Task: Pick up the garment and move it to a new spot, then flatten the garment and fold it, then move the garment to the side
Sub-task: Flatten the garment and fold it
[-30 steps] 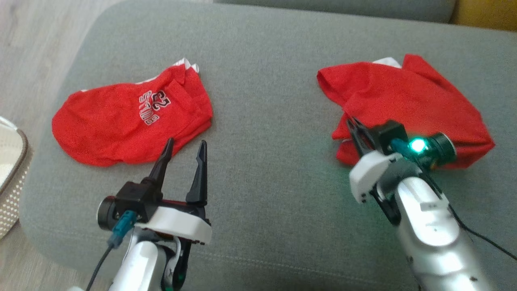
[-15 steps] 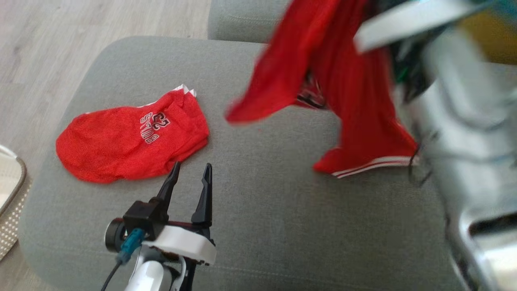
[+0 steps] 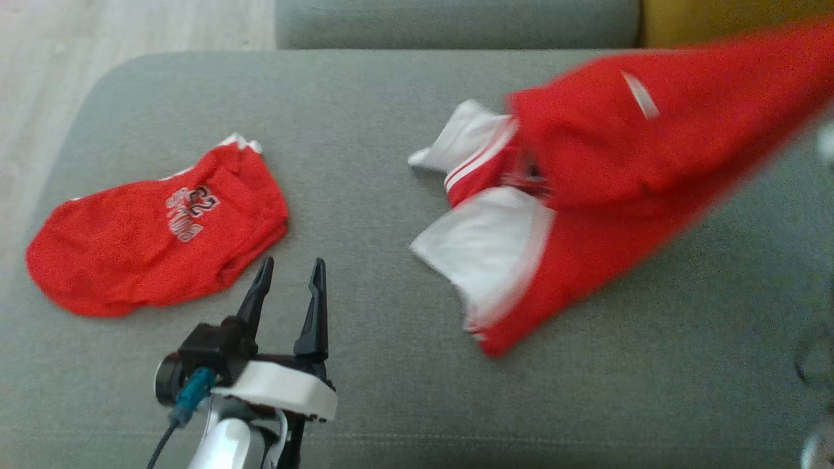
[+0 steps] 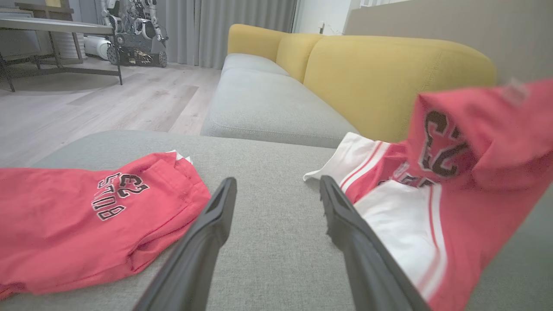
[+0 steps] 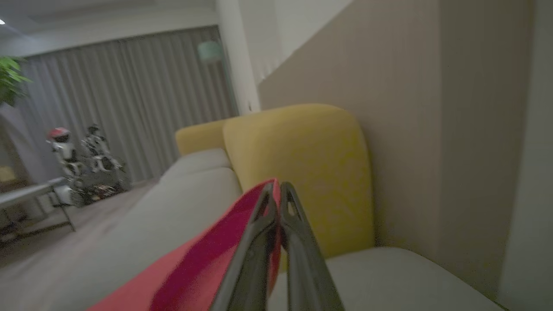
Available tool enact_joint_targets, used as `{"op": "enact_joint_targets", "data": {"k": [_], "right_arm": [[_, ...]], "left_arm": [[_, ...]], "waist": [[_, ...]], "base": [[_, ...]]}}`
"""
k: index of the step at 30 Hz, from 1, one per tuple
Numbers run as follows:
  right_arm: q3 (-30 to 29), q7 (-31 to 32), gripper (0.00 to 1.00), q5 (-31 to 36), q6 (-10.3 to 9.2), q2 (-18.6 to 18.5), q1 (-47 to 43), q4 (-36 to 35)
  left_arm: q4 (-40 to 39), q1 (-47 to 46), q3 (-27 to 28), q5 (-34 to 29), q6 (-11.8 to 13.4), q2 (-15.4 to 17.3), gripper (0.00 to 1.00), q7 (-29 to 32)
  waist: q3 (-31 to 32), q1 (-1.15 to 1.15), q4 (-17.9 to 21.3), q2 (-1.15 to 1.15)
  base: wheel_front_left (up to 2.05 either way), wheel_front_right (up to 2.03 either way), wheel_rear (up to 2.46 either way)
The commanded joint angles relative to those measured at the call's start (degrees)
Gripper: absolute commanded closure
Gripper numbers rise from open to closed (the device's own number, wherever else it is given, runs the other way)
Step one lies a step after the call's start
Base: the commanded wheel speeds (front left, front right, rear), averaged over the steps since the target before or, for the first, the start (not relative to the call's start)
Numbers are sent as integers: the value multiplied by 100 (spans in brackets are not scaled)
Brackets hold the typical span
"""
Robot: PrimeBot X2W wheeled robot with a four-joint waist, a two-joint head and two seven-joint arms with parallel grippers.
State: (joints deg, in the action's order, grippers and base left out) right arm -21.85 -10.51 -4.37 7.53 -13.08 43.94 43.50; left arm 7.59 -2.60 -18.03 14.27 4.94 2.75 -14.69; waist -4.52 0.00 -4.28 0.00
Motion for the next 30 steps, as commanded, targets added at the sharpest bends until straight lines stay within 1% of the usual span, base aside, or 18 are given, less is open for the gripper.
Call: {"op": "enact_joint_targets", "data": {"k": [1, 2, 3, 4, 5, 7, 8, 10, 12, 14, 18, 22, 27, 30], "right_arm": [[-71, 111, 100, 216, -4, -35, 85, -124], [-417, 296, 100, 575, -4, -101, -101, -16], [-742, 415, 52, 891, -4, -91, -230, 11], [-1046, 558, 0, 1126, -4, -1, -321, 25], [-1248, 626, 0, 1382, -4, 88, -399, -28], [-1533, 707, 0, 1692, -4, 383, -465, -176], [-1583, 717, 0, 1785, -4, 515, -477, -248], [-1469, 632, 0, 1891, -4, 696, -488, -401], [-1137, 478, 0, 1848, -4, 844, -541, -573], [-637, 348, 0, 1661, -4, 929, -633, -717], [460, 132, 0, 910, -4, 999, -1043, -1139], [1418, 8, 0, 237, -4, 1014, -1781, -1839], [2041, -120, 0, -183, -4, 1018, -2830, -2665], [2264, -110, 0, -261, -4, 1019, -3294, -2912]], "left_arm": [[-207, -320, 189, -52, -22, 13, 0, -30], [-204, -350, 196, -65, -36, 13, 0, -30], [-196, -379, 198, -80, -54, 13, 0, -30], [-184, -407, 196, -96, -72, 13, 0, -30], [-174, -434, 198, -109, -87, 13, 0, -30], [-160, -471, 222, -125, -99, 13, 0, -30], [-154, -485, 237, -129, -102, 13, 0, -30], [-138, -516, 259, -137, -117, 13, 0, -30], [-132, -537, 274, -140, -125, 13, 0, -30], [-145, -547, 285, -136, -116, 13, 0, -30], [-211, -551, 286, -112, -99, 13, 0, -30], [-271, -514, 238, -66, -82, 13, 0, -30], [-305, -400, 207, -64, -73, 13, 0, -30], [-322, -303, 193, -75, -57, 13, 0, -30]], "waist": [[-160, 0, 152, 0], [-209, 0, 201, 0], [-255, 0, 243, 0], [-295, 0, 282, 0], [-330, 0, 323, 0], [-367, 0, 407, 0], [-379, 0, 448, 0], [-384, 0, 518, 0], [-354, 0, 580, 0], [-313, 0, 634, 0], [-199, 0, 692, 0], [-79, 0, 688, 0], [34, 0, 643, 0], [39, 0, 622, 0]], "base": [[0, 0, 0], [0, 0, 0], [0, 0, 0], [0, 0, 0], [0, 0, 0], [0, 0, 0], [0, 0, 0], [0, 0, 0], [0, 0, 0], [0, 0, 0], [0, 0, 0], [0, 0, 0], [0, 0, 0], [0, 0, 0]]}}
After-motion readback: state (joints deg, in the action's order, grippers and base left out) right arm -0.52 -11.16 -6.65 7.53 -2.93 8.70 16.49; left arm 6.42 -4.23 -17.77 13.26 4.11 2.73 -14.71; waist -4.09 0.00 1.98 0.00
